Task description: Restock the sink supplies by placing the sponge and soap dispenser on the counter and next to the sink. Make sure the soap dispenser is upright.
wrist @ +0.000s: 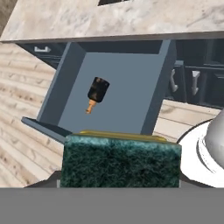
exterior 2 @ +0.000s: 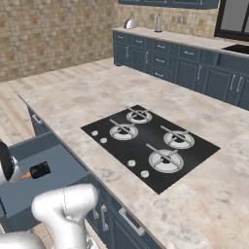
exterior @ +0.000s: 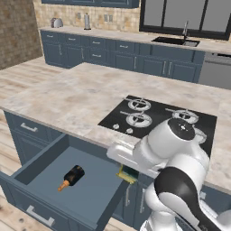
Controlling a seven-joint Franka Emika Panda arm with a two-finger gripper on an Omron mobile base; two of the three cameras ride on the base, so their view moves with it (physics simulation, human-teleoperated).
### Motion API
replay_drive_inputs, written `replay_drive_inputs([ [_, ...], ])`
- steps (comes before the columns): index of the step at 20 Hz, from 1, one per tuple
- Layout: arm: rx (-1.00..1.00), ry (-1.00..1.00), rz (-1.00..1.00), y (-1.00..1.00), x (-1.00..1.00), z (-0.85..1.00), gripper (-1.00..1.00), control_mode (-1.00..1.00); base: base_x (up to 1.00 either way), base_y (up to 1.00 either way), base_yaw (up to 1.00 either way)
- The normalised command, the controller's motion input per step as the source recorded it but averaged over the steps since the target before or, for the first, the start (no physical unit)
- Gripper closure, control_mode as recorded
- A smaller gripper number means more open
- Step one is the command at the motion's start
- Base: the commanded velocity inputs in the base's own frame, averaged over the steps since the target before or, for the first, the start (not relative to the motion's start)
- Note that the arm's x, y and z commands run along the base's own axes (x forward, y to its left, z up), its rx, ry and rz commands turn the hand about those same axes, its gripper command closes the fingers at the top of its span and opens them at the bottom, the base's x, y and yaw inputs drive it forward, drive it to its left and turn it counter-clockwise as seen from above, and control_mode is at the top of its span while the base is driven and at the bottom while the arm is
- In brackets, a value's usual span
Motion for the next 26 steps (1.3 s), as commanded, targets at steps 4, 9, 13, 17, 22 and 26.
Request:
replay_drive_inputs([
  [4, 0.0, 0.06, 0.0, -0.45, -0.1, 0.15, 1.0, -1.0, 0.0, 0.0, 0.0],
  [9, 0.0, 0.0, 0.0, 0.0, 0.0, 0.0, 1.0, -1.0, 0.0, 0.0, 0.0],
  [13, 0.0, 0.0, 0.0, -0.03, 0.0, 0.0, 1.0, -1.0, 0.0, 0.0, 0.0],
  [17, 0.0, 0.03, 0.0, -0.02, 0.0, 0.0, 1.0, -1.0, 0.0, 0.0, 0.0],
  [22, 0.0, 0.01, 0.0, 0.0, -0.08, -0.03, 1.0, 1.0, -0.56, 0.0, 0.0],
  [26, 0.0, 0.0, 0.0, 0.0, 0.0, 0.0, 1.0, 1.0, -1.0, 0.0, 0.0],
])
